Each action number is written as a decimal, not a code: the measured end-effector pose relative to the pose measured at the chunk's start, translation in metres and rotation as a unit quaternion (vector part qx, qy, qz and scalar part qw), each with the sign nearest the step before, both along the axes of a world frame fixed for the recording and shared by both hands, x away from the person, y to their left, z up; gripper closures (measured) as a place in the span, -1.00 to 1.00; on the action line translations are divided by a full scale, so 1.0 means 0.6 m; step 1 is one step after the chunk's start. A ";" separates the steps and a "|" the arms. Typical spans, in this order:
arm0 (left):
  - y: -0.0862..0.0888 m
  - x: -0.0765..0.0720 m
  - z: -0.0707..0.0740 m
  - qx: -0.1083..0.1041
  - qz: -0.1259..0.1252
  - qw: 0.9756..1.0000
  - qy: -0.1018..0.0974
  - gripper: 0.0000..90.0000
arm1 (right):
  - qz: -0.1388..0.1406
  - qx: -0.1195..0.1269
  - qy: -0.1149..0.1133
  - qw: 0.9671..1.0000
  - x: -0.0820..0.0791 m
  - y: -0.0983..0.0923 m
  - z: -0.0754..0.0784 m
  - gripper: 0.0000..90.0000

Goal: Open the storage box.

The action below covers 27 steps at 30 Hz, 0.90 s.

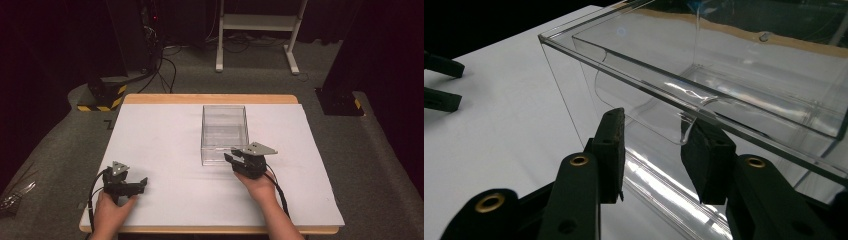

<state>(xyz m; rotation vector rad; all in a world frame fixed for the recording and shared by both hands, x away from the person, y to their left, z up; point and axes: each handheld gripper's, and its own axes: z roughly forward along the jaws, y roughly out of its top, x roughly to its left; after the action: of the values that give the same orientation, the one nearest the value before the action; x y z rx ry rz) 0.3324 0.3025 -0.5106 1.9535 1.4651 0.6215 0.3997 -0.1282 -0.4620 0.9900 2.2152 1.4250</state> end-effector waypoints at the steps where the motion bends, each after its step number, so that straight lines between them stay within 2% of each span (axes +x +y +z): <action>1: 0.000 0.000 0.000 0.000 0.000 1.000 0.000 -0.98 | 0.002 0.000 -0.001 1.000 0.001 0.000 -0.001 0.39; 9: -0.001 0.000 0.000 -0.001 0.001 1.000 0.000 -0.98 | 0.007 0.000 -0.004 1.000 0.004 -0.001 -0.003 0.47; 27: 0.000 -0.001 0.000 0.000 0.001 1.000 -0.001 -0.98 | 0.039 0.026 0.006 0.999 0.014 -0.018 -0.009 0.63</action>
<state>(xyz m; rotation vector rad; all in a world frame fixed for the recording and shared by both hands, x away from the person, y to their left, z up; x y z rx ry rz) 0.3321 0.3022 -0.5107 1.9518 1.4648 0.6245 0.4080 -0.1391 -0.4673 0.9404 2.2590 1.5215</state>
